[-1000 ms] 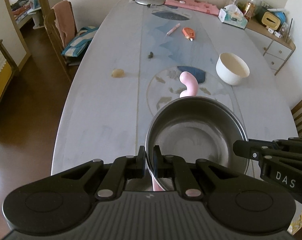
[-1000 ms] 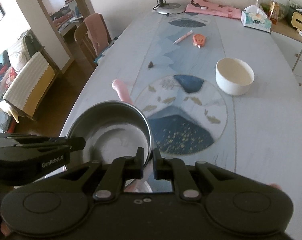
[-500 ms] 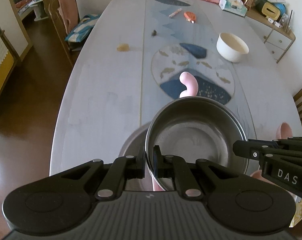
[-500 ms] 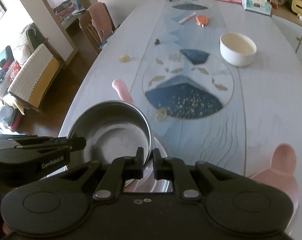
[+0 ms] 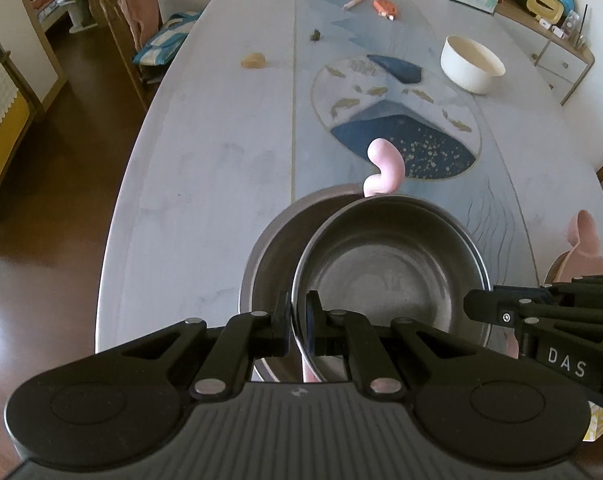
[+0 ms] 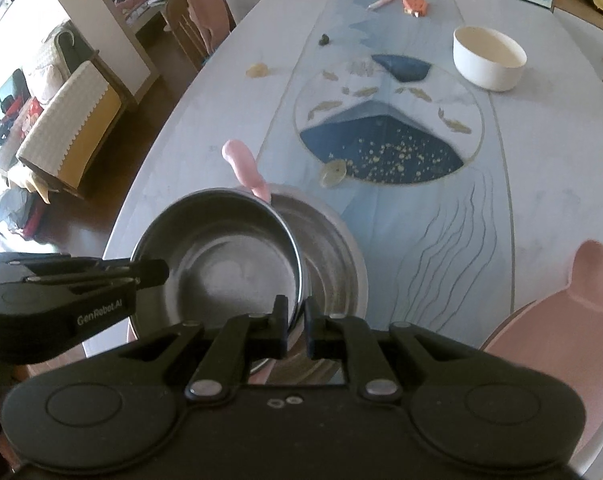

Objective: Organize plates and bowls
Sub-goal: 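Carry the pot with both grippers over the steel bowl stack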

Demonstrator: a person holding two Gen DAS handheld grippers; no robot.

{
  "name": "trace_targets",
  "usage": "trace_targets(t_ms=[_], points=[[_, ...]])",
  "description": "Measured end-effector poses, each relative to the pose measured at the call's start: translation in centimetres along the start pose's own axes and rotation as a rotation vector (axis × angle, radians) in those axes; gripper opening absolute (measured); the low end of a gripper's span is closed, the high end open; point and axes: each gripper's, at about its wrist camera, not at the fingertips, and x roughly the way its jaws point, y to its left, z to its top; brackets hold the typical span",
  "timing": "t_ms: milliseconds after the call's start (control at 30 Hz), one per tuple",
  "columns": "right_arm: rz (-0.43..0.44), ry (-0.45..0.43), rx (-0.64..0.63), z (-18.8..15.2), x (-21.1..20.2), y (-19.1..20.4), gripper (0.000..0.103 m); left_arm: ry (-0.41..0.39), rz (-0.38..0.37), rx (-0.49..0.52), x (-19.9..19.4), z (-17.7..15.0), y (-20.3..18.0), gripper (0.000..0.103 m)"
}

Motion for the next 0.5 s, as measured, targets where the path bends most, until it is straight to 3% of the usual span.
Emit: trace_targets(t_ms=[500], points=[[-0.008,0.040,0.016,-0.4,1.3,-0.5,0.009,0.030,-0.007,0.010,1.8,-0.5,-0.2,0.006]])
